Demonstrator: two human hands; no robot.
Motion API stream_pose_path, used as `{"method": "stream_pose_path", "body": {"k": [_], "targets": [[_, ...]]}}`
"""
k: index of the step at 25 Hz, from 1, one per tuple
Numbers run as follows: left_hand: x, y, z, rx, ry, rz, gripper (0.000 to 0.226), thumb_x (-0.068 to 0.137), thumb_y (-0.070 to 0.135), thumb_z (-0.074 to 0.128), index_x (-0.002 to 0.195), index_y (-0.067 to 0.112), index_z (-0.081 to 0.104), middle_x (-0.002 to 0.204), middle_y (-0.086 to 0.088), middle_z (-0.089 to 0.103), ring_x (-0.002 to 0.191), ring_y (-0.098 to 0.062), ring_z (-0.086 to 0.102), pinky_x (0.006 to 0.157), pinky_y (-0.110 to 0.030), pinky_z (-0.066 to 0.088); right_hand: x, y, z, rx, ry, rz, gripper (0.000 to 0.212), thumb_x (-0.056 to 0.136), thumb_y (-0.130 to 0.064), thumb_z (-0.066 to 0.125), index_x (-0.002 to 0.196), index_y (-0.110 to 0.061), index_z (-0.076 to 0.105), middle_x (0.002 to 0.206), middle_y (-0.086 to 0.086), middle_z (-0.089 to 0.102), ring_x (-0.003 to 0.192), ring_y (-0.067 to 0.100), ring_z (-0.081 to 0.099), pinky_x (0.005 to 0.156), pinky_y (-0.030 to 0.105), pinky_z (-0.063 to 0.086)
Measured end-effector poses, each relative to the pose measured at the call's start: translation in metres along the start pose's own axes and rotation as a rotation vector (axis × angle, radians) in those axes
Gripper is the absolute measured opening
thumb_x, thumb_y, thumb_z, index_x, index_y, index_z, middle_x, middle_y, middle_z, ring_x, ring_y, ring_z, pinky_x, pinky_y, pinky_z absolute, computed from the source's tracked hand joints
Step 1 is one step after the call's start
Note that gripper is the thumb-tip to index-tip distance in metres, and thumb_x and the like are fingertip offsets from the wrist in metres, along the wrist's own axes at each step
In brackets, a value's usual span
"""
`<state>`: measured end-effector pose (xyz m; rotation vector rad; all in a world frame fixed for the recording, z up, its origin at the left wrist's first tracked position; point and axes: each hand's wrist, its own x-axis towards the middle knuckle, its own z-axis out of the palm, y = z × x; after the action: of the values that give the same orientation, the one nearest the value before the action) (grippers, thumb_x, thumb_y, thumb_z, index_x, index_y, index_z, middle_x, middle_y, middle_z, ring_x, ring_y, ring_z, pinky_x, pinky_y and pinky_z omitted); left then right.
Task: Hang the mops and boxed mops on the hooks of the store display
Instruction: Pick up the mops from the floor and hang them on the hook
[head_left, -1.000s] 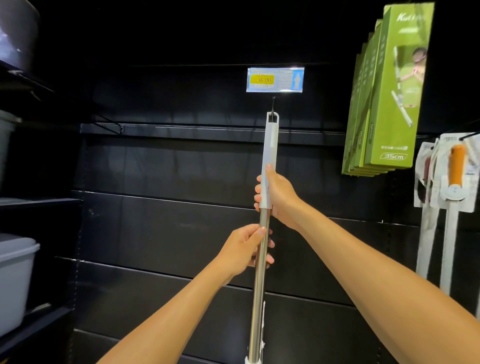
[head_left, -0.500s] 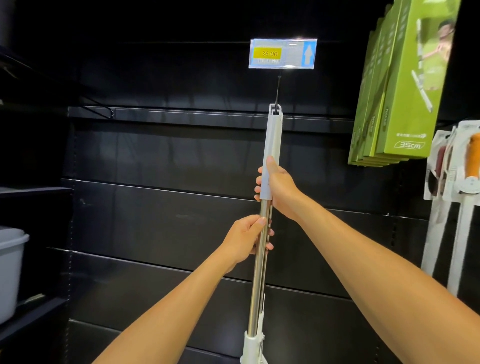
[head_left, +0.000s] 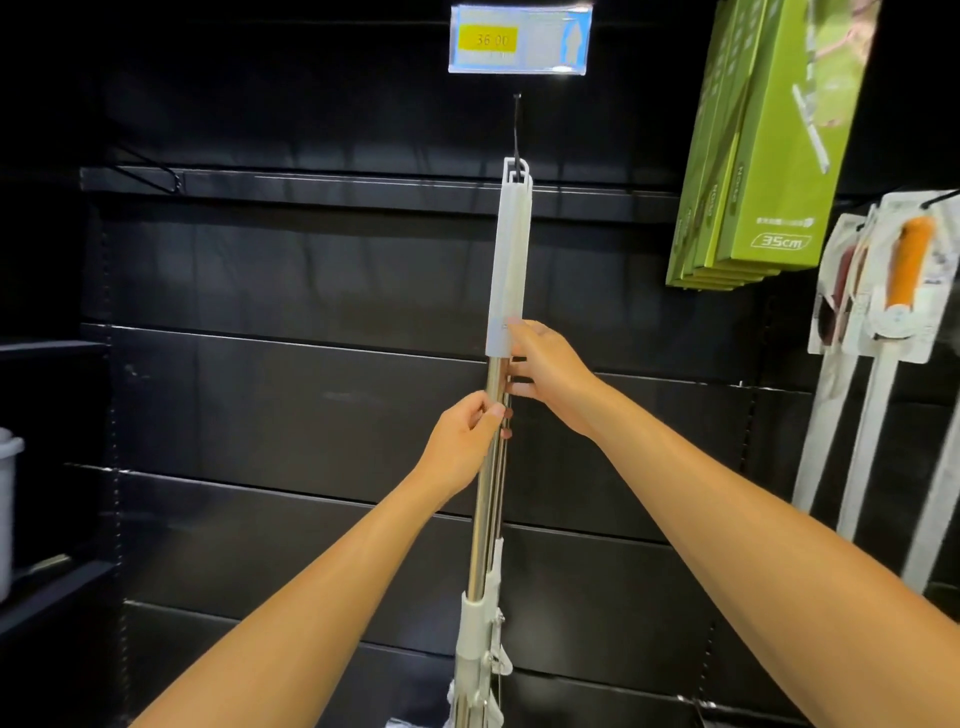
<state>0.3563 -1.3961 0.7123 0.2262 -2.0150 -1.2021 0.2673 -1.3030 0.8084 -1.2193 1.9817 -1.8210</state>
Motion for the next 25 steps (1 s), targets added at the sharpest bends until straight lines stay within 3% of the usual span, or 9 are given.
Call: {"method": "stream_pose_path", "body": {"k": [2,5,8,11,14,17,20,23,25], "targets": [[-0.010,-0.003,0.006,0.044,0.014,0.029,0.023,0.107,0.028,0.054,0.129,0.024,0.060,0.119,-0.004,0.070,0.112,-0.020,0.069,0.107,-0.050,0.054,-0.021,0.015,-0.012,-0.032,-0.040,-0.027,0.036,0.107,-0.045,0.046,0.137,-0.027,0.050,0.130,0.000,0.062,0.116,0.018,0.065,0.093,0.037,0.058],[-0.031,-0.008,0.016,0.113,0.064,0.053,0.056,0.102,0.030,0.059,0.155,0.029,0.039,0.148,0.004,0.056,0.134,-0.012,0.056,0.117,-0.045,0.046,-0.066,0.051,-0.038,-0.100,-0.072,-0.037,0.034,0.107,-0.041,0.046,0.138,-0.027,0.052,0.125,-0.008,0.062,0.115,0.013,0.063,0.101,0.038,0.054],[-0.064,-0.014,0.028,0.190,0.148,0.011,0.064,0.103,0.021,0.059,0.161,0.020,0.031,0.161,-0.003,0.041,0.141,-0.011,0.043,0.119,-0.032,0.035,-0.113,0.110,-0.063,-0.249,-0.058,0.001,0.040,0.106,-0.042,0.047,0.142,-0.025,0.052,0.131,-0.007,0.061,0.118,0.011,0.061,0.107,0.041,0.052],[-0.104,-0.034,0.048,0.300,0.151,-0.001,0.073,0.102,0.019,0.060,0.164,0.017,0.022,0.169,-0.005,0.026,0.155,-0.020,0.029,0.128,-0.041,0.026,-0.167,0.165,-0.087,-0.341,-0.047,0.104,0.042,0.105,-0.043,0.049,0.143,-0.025,0.053,0.138,-0.006,0.060,0.124,0.012,0.058,0.109,0.035,0.048],[-0.153,-0.058,0.080,0.474,0.138,-0.015,0.073,0.102,0.024,0.061,0.163,0.012,0.024,0.171,-0.008,0.023,0.158,-0.025,0.022,0.130,-0.046,0.022,-0.232,0.206,-0.111,-0.377,-0.046,0.209,0.042,0.105,-0.039,0.051,0.144,-0.023,0.053,0.140,-0.005,0.059,0.124,0.013,0.057,0.100,0.024,0.043],[-0.216,-0.070,0.129,0.606,0.002,0.011,0.073,0.099,0.024,0.065,0.161,0.010,0.029,0.168,-0.012,0.031,0.157,-0.031,0.027,0.128,-0.048,0.027,-0.304,0.238,-0.140,-0.387,-0.054,0.266,0.043,0.104,-0.038,0.054,0.143,-0.023,0.053,0.140,-0.004,0.059,0.120,0.012,0.059,0.102,0.026,0.045],[-0.288,-0.073,0.184,0.721,-0.193,-0.002,0.072,0.099,0.028,0.063,0.162,0.014,0.030,0.171,-0.009,0.026,0.159,-0.032,0.022,0.128,-0.048,0.025,-0.373,0.258,-0.166,-0.412,-0.105,0.278,0.042,0.104,-0.039,0.054,0.143,-0.024,0.053,0.140,-0.004,0.057,0.114,0.009,0.059,0.105,0.032,0.047],[-0.354,-0.072,0.236,0.755,-0.356,0.012,0.070,0.098,0.039,0.050,0.162,0.017,0.031,0.171,-0.007,0.025,0.159,-0.032,0.022,0.127,-0.047,0.025,-0.438,0.272,-0.191,-0.439,-0.149,0.307,0.042,0.104,-0.035,0.055,0.144,-0.021,0.052,0.138,0.001,0.055,0.114,0.011,0.058,0.097,0.023,0.044],[-0.386,-0.066,0.270,0.774,-0.460,0.034,0.073,0.096,0.043,0.047,0.162,0.018,0.029,0.171,-0.007,0.025,0.158,-0.031,0.025,0.127,-0.045,0.027,-0.474,0.282,-0.214,-0.480,-0.163,0.338,0.042,0.104,-0.033,0.055,0.143,-0.018,0.052,0.138,0.003,0.055,0.118,0.016,0.058,0.097,0.025,0.045]]}}
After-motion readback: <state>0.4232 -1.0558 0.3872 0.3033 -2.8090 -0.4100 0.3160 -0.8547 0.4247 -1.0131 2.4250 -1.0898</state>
